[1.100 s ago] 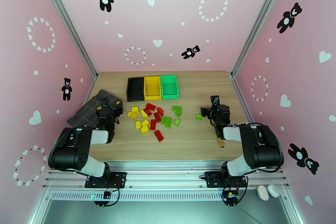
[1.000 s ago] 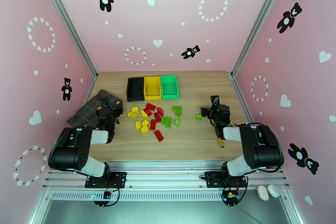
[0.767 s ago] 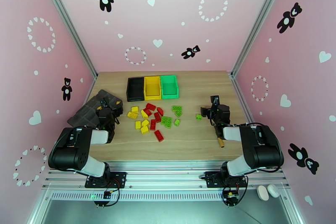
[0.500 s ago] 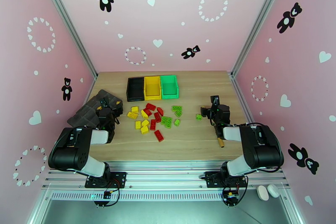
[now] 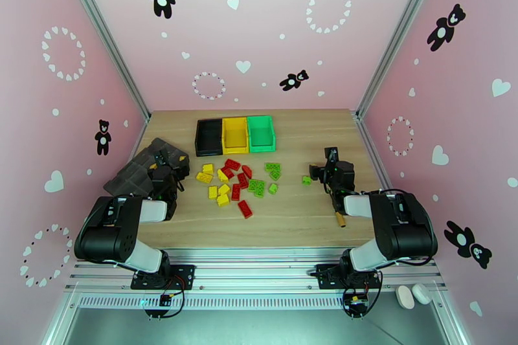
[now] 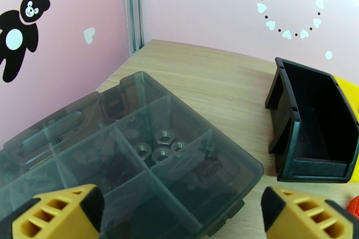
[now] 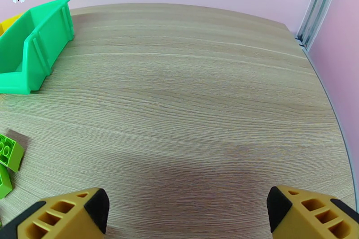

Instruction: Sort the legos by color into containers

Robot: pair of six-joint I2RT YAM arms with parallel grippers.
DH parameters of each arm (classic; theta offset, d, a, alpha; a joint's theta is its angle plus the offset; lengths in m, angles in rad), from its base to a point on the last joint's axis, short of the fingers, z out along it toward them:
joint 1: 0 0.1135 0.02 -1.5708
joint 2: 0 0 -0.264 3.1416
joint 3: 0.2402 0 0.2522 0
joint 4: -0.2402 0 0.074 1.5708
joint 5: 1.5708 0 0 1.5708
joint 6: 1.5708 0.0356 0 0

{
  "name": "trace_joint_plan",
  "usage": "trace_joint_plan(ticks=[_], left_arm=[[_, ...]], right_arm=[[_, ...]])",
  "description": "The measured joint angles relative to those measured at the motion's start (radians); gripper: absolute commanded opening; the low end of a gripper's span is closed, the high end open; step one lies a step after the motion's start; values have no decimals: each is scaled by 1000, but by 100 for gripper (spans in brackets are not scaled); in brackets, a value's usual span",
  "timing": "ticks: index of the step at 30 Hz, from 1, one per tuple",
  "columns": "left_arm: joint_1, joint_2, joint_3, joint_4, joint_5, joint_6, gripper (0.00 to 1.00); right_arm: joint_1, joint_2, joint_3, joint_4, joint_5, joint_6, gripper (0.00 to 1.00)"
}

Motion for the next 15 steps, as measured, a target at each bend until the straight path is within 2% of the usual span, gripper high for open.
trace_joint_plan(ticks=[11, 15], left_arm=[[4, -24, 0, -18, -2, -2, 99], [4, -163, 35, -203, -11, -19, 99]], right_arm=[[-13, -26, 1, -40, 12, 16, 99], [-15, -175, 9, -152, 27, 32, 99]])
